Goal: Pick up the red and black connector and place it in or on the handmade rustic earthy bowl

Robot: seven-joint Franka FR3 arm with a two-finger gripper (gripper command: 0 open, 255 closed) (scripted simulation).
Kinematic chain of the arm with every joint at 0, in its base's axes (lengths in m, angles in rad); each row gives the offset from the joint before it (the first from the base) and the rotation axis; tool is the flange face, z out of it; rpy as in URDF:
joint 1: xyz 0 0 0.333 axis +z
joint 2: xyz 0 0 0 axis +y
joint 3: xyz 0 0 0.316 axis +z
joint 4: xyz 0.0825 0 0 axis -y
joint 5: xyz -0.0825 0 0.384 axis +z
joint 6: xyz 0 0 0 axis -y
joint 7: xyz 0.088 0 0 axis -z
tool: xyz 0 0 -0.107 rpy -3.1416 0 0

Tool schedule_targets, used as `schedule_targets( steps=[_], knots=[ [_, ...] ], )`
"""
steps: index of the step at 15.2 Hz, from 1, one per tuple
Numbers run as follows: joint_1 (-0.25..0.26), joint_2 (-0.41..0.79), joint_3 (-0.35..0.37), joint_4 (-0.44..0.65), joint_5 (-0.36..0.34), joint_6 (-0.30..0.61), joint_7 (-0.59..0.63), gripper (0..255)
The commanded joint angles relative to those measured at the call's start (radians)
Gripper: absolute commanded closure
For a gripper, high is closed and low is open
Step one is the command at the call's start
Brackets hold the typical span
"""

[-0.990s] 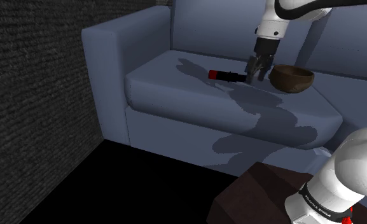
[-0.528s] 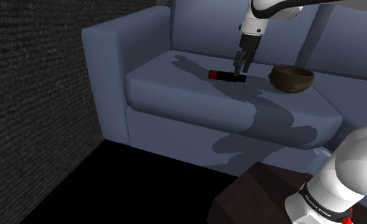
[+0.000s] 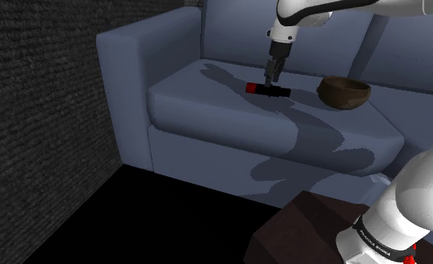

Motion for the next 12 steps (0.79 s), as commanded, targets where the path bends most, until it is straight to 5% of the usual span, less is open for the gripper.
schedule_targets(
  steps=[1, 12],
  knots=[
    [0.001, 0.007, 0.0, -0.018, 0.001, 0.026, -0.002, 0],
    [0.001, 0.01, 0.001, -0.063, 0.001, 0.073, -0.003, 0]
  ],
)
